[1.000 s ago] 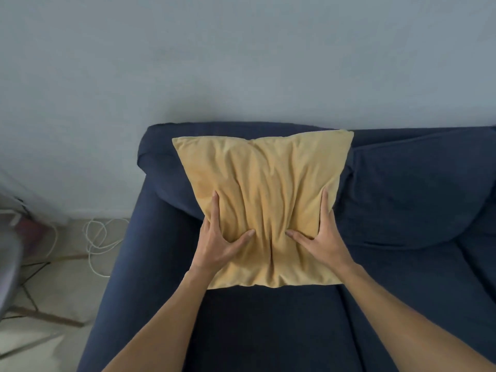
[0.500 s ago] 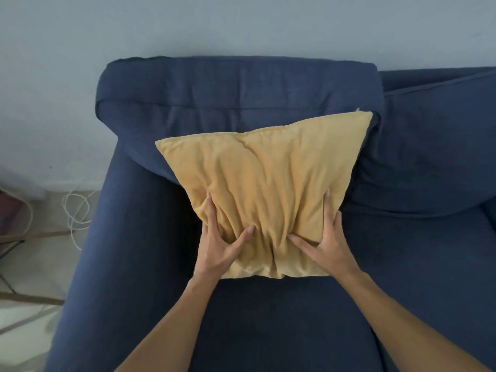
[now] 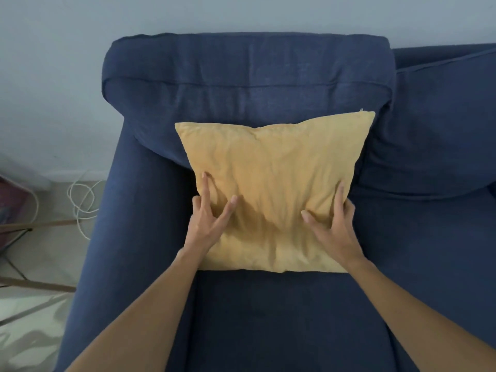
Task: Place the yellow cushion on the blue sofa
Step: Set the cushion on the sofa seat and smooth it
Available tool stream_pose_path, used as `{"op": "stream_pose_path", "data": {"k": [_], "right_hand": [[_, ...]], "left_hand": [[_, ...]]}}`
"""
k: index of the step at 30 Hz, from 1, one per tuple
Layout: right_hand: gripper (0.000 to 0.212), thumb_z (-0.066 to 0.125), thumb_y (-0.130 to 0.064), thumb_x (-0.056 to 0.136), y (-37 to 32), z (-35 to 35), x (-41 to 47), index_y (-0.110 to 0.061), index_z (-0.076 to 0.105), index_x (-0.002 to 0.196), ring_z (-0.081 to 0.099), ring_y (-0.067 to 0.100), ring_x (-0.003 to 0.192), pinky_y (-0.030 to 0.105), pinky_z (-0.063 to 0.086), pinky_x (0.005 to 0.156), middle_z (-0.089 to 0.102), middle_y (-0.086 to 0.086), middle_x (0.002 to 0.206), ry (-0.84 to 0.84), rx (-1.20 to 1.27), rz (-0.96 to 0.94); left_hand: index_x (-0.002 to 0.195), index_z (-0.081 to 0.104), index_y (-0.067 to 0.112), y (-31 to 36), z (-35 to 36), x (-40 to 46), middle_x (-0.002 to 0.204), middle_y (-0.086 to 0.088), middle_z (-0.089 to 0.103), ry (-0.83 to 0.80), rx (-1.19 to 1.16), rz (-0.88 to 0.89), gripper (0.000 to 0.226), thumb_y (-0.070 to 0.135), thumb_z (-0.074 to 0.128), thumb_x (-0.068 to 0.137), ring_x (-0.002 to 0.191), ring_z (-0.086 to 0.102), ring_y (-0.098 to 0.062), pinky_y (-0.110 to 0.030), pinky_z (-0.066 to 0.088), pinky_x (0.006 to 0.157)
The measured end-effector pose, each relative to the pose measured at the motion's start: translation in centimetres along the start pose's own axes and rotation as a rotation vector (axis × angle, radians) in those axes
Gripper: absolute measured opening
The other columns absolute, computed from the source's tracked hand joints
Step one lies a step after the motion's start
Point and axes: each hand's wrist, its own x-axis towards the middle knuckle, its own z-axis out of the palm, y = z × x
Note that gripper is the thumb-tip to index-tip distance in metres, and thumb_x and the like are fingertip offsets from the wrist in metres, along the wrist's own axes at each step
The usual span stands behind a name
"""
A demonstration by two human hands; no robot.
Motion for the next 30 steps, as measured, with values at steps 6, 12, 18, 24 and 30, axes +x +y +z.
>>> {"op": "stream_pose_path", "data": {"k": [6,12,18,24,30], "right_hand": [[0.096,0.045,-0.075,0.099,-4.5,-1.8,3.8,-0.036,-0.007,0.170,-0.004,0.023,0.163,0.050,0.000,0.127,-0.010,0.009,0.177,0.304,-0.243,-0.220],[0.082,0.028,-0.069,0.105,-7.9,-3.3,9.1,-0.026,0.011,0.172,0.001,0.038,0.163,0.058,0.004,0.128,-0.004,0.013,0.178,0.247,-0.666,-0.451],[0.087,0.002,-0.082,0.097,-5.6,-3.7,11.4,-0.036,-0.014,0.169,-0.027,0.028,0.159,0.056,-0.011,0.128,-0.032,0.002,0.173,0.047,-0.821,-0.216],[0.086,0.003,-0.080,0.097,-6.5,-3.6,12.5,-0.036,-0.019,0.167,-0.031,0.030,0.157,0.055,-0.014,0.127,-0.036,0.002,0.171,-0.026,-0.837,-0.172],[0.072,0.026,-0.058,0.112,-6.4,-3.2,9.7,-0.024,0.007,0.172,-0.007,0.034,0.163,0.055,-0.003,0.129,-0.010,0.013,0.178,0.218,-0.698,-0.369]], "left_hand": [[0.172,0.000,0.035,2.6,-2.0,2.6,0.175,-0.014,0.003,0.267,0.288,0.215,0.087,0.069,0.042,0.104,0.162,0.004,-0.030,-0.053,0.009,0.129],[0.173,0.006,0.030,7.0,-2.7,6.1,0.178,-0.006,-0.005,0.193,0.502,0.405,0.076,0.062,0.033,0.109,0.164,-0.007,-0.024,-0.050,0.001,0.128],[0.172,-0.002,0.031,7.2,-2.1,9.4,0.178,0.002,-0.015,-0.003,0.550,0.174,0.075,0.066,0.015,0.108,0.162,-0.015,-0.017,-0.050,-0.004,0.130],[0.172,-0.007,0.027,6.8,-2.1,10.5,0.177,0.002,-0.017,-0.034,0.576,0.167,0.078,0.067,0.014,0.108,0.162,-0.015,-0.016,-0.048,-0.008,0.130],[0.173,-0.001,0.028,5.3,-1.8,7.2,0.177,-0.005,-0.019,0.217,0.605,0.341,0.075,0.064,0.018,0.110,0.162,-0.016,-0.024,-0.050,-0.007,0.128]]}}
